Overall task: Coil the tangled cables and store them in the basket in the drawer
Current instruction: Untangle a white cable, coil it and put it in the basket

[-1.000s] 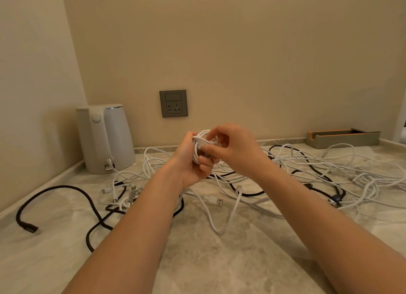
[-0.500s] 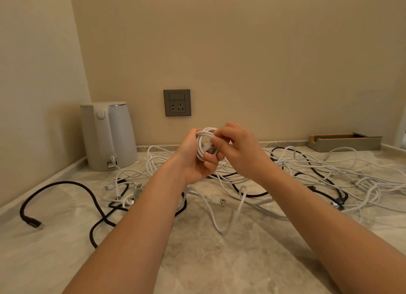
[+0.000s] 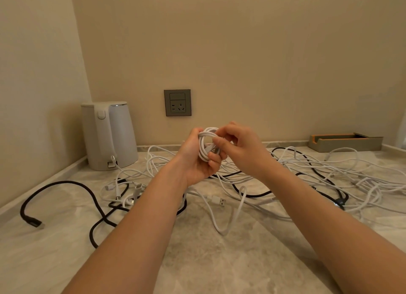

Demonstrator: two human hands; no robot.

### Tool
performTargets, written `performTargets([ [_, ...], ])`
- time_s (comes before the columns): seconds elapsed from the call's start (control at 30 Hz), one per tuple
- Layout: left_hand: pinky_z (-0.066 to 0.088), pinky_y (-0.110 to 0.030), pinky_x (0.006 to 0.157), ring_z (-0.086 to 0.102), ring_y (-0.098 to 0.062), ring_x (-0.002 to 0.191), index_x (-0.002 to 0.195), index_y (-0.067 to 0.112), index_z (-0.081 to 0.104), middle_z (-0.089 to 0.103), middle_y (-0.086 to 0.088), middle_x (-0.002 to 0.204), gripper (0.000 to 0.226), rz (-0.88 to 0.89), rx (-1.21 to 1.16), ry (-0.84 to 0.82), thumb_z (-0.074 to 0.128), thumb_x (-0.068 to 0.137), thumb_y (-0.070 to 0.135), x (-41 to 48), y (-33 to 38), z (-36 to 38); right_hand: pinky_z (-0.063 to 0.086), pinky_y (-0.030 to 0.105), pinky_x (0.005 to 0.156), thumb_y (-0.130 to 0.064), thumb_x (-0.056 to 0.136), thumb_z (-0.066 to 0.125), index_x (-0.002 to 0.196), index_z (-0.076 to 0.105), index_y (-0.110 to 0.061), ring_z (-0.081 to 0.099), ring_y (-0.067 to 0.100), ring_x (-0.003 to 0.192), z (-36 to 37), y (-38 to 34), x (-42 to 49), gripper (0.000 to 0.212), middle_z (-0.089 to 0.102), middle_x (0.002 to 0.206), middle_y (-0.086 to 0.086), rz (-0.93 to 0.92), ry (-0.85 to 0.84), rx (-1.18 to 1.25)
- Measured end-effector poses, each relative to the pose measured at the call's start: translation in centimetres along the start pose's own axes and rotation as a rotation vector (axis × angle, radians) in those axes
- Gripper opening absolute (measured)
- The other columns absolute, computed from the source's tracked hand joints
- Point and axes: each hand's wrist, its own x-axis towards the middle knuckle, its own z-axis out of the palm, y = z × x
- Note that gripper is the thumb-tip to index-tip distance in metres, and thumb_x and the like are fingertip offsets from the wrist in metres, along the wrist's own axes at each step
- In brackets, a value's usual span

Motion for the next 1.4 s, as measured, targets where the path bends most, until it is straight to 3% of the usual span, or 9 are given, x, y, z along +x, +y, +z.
performTargets([
  [0.1, 0.031, -0.01, 0.031, 0.039, -0.007, 0.03, 0.068, 0.009, 0.057, 0.051, -0.005, 0.051, 0.053, 0.04, -0.013, 0.018, 0.029, 0.095, 0.045, 0.2, -0.2, 0.1, 0.043, 0.033, 0.067, -0.01, 0.089, 0.062, 0.084, 0.065, -0.009, 0.05, 0.014, 0.066, 0.0, 0.0, 0.0, 0.006, 0.052, 0.076, 0.0, 0.002, 0.015, 0.015],
  [0.23, 0.03, -0.012, 0.035, 0.037, -0.007, 0.032, 0.069, 0.013, 0.056, 0.048, 0.001, 0.053, 0.049, 0.192, 0.039, 0.094, 0.029, 0.095, 0.045, 0.4, -0.6, 0.4, 0.037, 0.017, 0.063, -0.013, 0.091, 0.06, 0.095, 0.067, -0.01, 0.045, 0.003, 0.066, 0.1, -0.8, -0.3, 0.009, 0.05, 0.079, -0.003, -0.019, 0.001, -0.029],
  [0.37, 0.032, -0.019, 0.042, 0.039, -0.008, 0.04, 0.069, 0.015, 0.055, 0.047, 0.001, 0.05, 0.057, 0.327, 0.215, 0.239, 0.022, 0.098, 0.052, 0.9, -1.3, 1.2, 0.035, 0.018, 0.061, -0.015, 0.093, 0.056, 0.098, 0.067, -0.01, 0.044, 0.004, 0.064, -0.4, -1.0, -0.4, 0.013, 0.055, 0.077, 0.001, -0.039, 0.03, -0.068],
  [0.5, 0.037, -0.029, 0.066, 0.048, -0.017, 0.076, 0.077, 0.017, 0.058, 0.056, -0.009, 0.079, 0.064, 0.332, 0.203, 0.24, 0.015, 0.097, 0.06, 0.8, -1.2, 1.6, 0.035, 0.019, 0.058, -0.022, 0.088, 0.064, 0.093, 0.067, -0.011, 0.044, 0.004, 0.058, 0.2, -0.9, -0.7, 0.013, 0.054, 0.065, -0.005, -0.02, 0.066, -0.084],
  [0.73, 0.046, -0.031, 0.076, 0.06, -0.013, 0.077, 0.089, 0.012, 0.062, 0.069, -0.003, 0.074, 0.054, 0.305, 0.14, 0.207, 0.019, 0.104, 0.04, -0.4, -1.6, 2.0, 0.04, 0.03, 0.058, -0.041, 0.086, 0.063, 0.091, 0.063, -0.021, 0.049, 0.009, 0.06, 0.6, -0.7, -0.7, 0.02, 0.059, 0.069, 0.0, 0.203, 0.066, 0.016],
  [0.87, 0.045, -0.03, 0.074, 0.057, -0.015, 0.08, 0.102, 0.013, 0.061, 0.062, -0.005, 0.09, 0.029, 0.276, 0.242, 0.255, 0.035, 0.103, 0.027, -1.7, -2.5, 1.6, 0.043, 0.024, 0.06, -0.034, 0.092, 0.056, 0.092, 0.066, -0.015, 0.054, 0.007, 0.063, -0.5, -1.3, -1.3, 0.022, 0.062, 0.073, -0.005, 0.393, 0.027, 0.231],
  [1.1, 0.051, -0.023, 0.068, 0.064, -0.008, 0.07, 0.095, 0.013, 0.054, 0.067, 0.001, 0.077, 0.008, 0.333, 0.462, 0.255, 0.054, 0.096, 0.021, -5.5, -4.1, 2.9, 0.043, 0.024, 0.059, -0.028, 0.096, 0.05, 0.087, 0.068, -0.015, 0.055, 0.008, 0.059, -4.6, -3.5, -5.0, 0.023, 0.064, 0.07, -0.002, 0.753, -0.069, 0.775],
  [1.2, 0.051, -0.021, 0.062, 0.067, -0.008, 0.065, 0.094, 0.012, 0.053, 0.069, 0.001, 0.074, 0.013, 0.373, 0.54, 0.215, 0.059, 0.092, 0.022, -7.5, -4.7, 4.4, 0.046, 0.023, 0.058, -0.024, 0.096, 0.048, 0.089, 0.068, -0.016, 0.056, 0.01, 0.06, -6.7, -4.7, -7.1, 0.023, 0.066, 0.073, 0.0, 0.716, -0.056, 0.792],
  [1.4, 0.052, -0.018, 0.052, 0.069, -0.011, 0.062, 0.088, 0.01, 0.052, 0.073, -0.004, 0.07, 0.015, 0.376, 0.646, 0.137, 0.065, 0.087, 0.017, -11.9, -7.4, 8.6, 0.052, 0.022, 0.061, -0.022, 0.096, 0.05, 0.097, 0.07, -0.011, 0.055, 0.006, 0.056, -11.5, -7.6, -12.4, 0.022, 0.066, 0.067, -0.003, 0.639, -0.097, 0.499],
])
